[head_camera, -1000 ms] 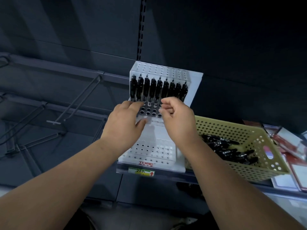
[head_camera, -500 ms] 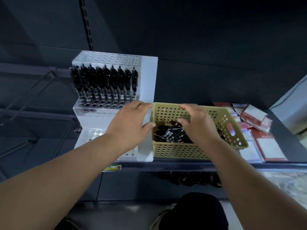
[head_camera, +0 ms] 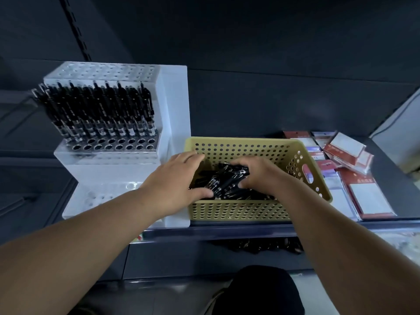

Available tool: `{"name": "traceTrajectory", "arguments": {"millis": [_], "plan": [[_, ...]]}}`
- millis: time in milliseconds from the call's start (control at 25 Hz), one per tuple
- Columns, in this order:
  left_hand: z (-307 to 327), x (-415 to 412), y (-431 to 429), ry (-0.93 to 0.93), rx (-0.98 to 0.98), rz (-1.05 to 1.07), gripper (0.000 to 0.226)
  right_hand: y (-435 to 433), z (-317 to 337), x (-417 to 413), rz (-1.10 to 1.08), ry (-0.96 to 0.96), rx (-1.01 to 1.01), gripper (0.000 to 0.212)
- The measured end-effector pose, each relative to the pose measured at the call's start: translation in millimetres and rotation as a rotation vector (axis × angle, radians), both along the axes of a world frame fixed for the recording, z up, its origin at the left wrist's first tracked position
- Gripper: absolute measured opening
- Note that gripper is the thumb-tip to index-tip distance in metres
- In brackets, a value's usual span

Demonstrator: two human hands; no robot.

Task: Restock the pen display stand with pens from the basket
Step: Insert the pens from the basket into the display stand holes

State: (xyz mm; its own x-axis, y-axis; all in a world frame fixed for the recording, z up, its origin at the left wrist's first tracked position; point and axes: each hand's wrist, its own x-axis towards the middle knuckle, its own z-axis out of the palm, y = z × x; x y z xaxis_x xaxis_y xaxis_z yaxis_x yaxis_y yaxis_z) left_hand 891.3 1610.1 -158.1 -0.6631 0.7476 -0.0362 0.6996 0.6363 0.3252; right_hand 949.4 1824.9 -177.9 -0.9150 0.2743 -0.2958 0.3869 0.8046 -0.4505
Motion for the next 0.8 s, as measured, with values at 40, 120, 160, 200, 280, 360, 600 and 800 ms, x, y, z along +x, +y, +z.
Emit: {"name": "traceTrajectory", "arguments": {"millis": [40, 120, 160, 200, 280, 360, 600, 800], "plan": [[-2, -1, 1, -0.006, -0.008, 0.003, 0.091, 2, -1, -5, 0.028, -0.033, -0.015, 0.074], [-6, -5, 3, -0.003, -0.01, 0.001, 0.096, 4, -1, -15, 0.104, -0.105, 0.0, 0.079], [-7, -6, 3, -0.002, -0.005, -0.001, 0.098, 5, -2, -21, 0.138, -0.139, 0.023, 0.081], [-8, -6, 4, -0.002, 0.004, -0.003, 0.098, 4, -3, -25, 0.165, -0.167, 0.05, 0.082], [-10, -6, 3, -0.007, 0.019, -0.002, 0.098, 3, -8, -32, 0.213, -0.213, 0.119, 0.085], [-11, -5, 3, -0.018, 0.026, 0.001, 0.097, 3, -13, -33, 0.239, -0.261, 0.148, 0.087], [-13, -5, 2, -0.034, 0.013, 0.002, 0.095, -3, -16, -37, 0.261, -0.323, 0.26, 0.09], [-13, -4, 2, -0.043, -0.005, 0.005, 0.092, -3, -18, -30, 0.24, -0.183, 0.254, 0.063]]}}
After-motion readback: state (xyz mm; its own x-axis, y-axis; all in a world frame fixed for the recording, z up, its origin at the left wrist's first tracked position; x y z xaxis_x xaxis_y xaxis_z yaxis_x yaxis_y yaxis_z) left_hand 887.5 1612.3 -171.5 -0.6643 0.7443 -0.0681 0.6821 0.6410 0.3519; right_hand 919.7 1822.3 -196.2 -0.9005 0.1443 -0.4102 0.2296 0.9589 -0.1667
